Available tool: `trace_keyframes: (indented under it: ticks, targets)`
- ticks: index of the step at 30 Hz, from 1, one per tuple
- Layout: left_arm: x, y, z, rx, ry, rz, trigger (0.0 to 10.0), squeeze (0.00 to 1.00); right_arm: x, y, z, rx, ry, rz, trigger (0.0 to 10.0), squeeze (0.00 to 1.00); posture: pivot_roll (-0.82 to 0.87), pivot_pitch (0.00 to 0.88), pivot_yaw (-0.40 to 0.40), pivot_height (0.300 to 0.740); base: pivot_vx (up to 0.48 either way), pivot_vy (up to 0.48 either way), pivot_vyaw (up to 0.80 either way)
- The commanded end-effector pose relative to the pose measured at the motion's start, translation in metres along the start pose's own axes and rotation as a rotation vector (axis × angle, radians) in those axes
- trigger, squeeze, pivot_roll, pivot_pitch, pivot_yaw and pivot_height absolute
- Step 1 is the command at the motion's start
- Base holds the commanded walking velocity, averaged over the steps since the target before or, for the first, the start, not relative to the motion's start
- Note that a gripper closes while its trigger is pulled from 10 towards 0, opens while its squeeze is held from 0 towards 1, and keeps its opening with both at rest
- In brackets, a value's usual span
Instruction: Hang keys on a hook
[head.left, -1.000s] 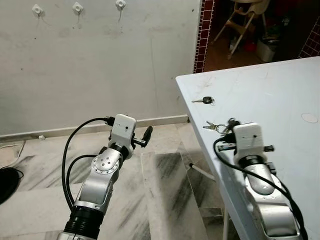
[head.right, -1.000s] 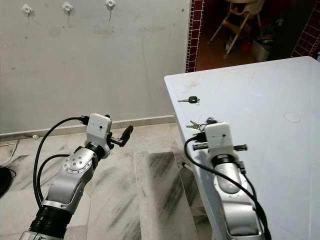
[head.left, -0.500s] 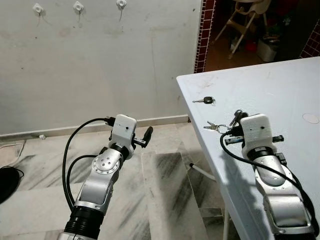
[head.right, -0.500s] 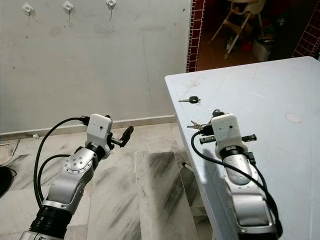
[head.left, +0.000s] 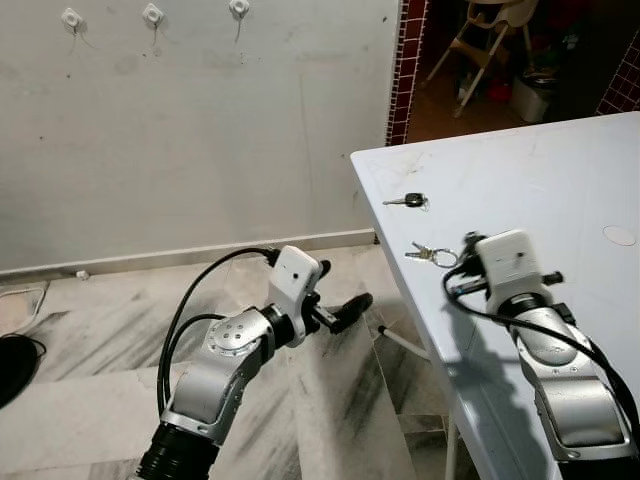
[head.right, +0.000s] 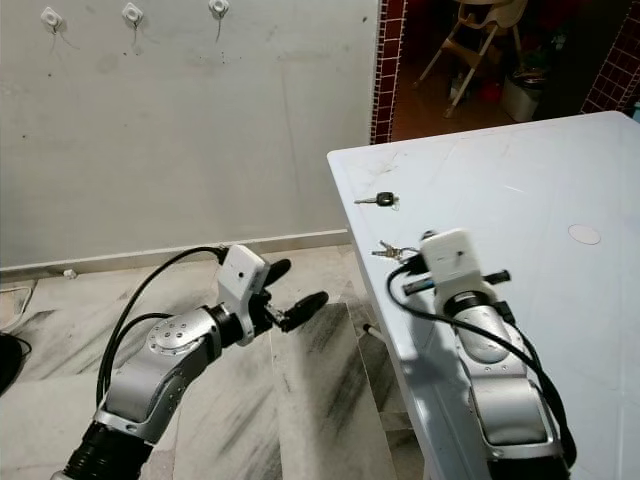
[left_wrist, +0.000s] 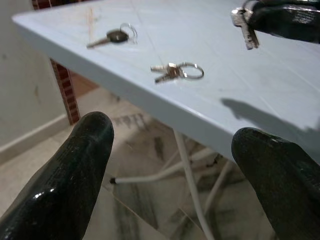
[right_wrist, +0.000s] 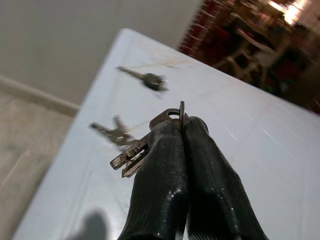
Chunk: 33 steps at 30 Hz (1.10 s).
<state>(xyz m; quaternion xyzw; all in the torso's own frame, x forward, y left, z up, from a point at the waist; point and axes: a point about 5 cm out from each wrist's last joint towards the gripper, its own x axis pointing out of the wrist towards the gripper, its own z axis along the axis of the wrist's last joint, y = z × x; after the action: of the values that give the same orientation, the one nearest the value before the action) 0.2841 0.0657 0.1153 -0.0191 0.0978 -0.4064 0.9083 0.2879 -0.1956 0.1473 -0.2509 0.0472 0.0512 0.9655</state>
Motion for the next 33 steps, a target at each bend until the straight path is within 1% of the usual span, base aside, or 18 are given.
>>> trace_keyframes:
  ticks: [1,3,4,5,7,8,9,10,12,13,14,15,19,21,25,28,30,33]
  targets:
    - [-0.003,-0.001,0.004,0.012,-0.003,-0.022,10.0,0.00,0.002,-0.006,0.007,0.017,-0.018,-0.058,10.0,0.00,0.02,0.000,0.051,0.740,0.000,0.000,0.00]
    - [-0.004,-0.001,0.002,0.014,0.007,-0.030,10.0,0.00,0.002,0.000,0.009,0.051,-0.018,0.055,10.0,0.00,0.02,0.000,0.052,0.740,0.000,0.000,0.00]
    - [-0.004,-0.001,0.002,0.016,0.010,-0.031,10.0,0.00,0.004,-0.009,0.012,-0.058,-0.037,-0.022,10.0,0.00,0.02,0.000,0.052,0.740,0.000,0.000,0.00]
    - [-0.004,0.000,0.003,0.018,0.012,-0.030,10.0,0.00,0.006,-0.029,0.013,0.027,-0.029,-0.182,10.0,0.00,0.02,0.000,0.051,0.740,0.000,0.000,0.00]
    - [-0.004,0.000,0.003,0.018,0.013,-0.030,10.0,0.00,0.007,-0.034,0.012,0.073,-0.022,-0.228,10.0,0.00,0.02,0.000,0.051,0.740,0.000,0.000,0.00]
    - [-0.004,0.000,0.003,0.018,0.015,-0.032,10.0,0.00,0.007,-0.021,0.014,0.075,-0.032,-0.078,10.0,0.00,0.02,0.000,0.051,0.740,0.000,0.000,0.00]
    - [-0.004,-0.001,0.003,0.019,0.018,-0.033,10.0,0.00,0.006,-0.010,0.012,-0.033,-0.032,0.027,10.0,0.00,0.02,0.000,0.050,0.740,0.000,0.000,0.00]
    - [-0.004,-0.001,0.003,0.019,0.020,-0.033,10.0,0.00,0.006,-0.012,0.011,-0.095,-0.026,0.001,10.0,0.00,0.02,0.000,0.050,0.740,0.000,0.000,0.00]
    - [-0.005,-0.002,0.002,0.019,0.022,-0.036,10.0,0.00,0.008,-0.020,0.008,0.168,-0.002,-0.057,10.0,0.00,0.02,0.000,0.049,0.740,0.000,0.000,0.00]
    - [-0.005,-0.002,0.002,0.019,0.022,-0.036,10.0,0.00,0.008,-0.020,0.008,0.168,-0.002,-0.057,10.0,0.00,0.02,0.000,0.049,0.740,0.000,0.000,0.00]
    - [-0.005,-0.002,0.002,0.020,0.025,-0.035,10.0,0.00,0.006,-0.012,0.013,0.072,-0.037,0.019,10.0,0.00,0.02,0.000,0.049,0.740,0.000,0.000,0.00]
    - [-0.006,0.000,0.002,0.029,0.019,0.003,10.0,0.00,0.006,-0.011,0.012,0.072,-0.031,0.003,10.0,0.00,0.02,0.000,0.050,0.740,0.000,0.000,0.00]
    - [-0.008,0.011,0.004,0.047,0.002,0.118,10.0,0.00,0.006,-0.011,0.010,0.153,-0.023,-0.042,10.0,0.00,0.02,0.000,0.050,0.740,0.000,0.000,0.00]
    - [-0.014,0.027,0.010,0.059,-0.026,0.245,10.0,0.00,0.001,-0.008,0.011,0.172,-0.046,-0.059,10.0,0.00,0.03,0.000,0.046,0.740,0.000,0.000,0.00]
    - [-0.021,0.033,0.012,0.074,-0.036,0.293,10.0,0.00,-0.006,-0.005,0.013,0.256,-0.071,-0.130,10.0,0.00,0.02,0.000,0.046,0.740,0.000,0.000,0.00]
    - [-0.025,0.036,0.012,0.098,-0.034,0.334,10.0,0.00,-0.011,0.002,0.015,0.318,-0.081,-0.167,10.0,0.00,0.03,0.000,0.045,0.740,0.000,0.000,0.00]
    - [-0.032,0.045,0.015,0.144,-0.055,0.459,10.0,0.00,-0.016,0.013,0.019,0.392,-0.108,-0.194,10.0,0.00,0.03,0.000,0.047,0.740,0.000,0.000,0.00]
    - [-0.041,0.049,0.014,0.167,-0.063,0.536,10.0,0.00,-0.019,0.028,0.023,0.439,-0.115,-0.186,10.0,0.00,0.03,0.000,0.046,0.740,0.000,0.000,0.00]
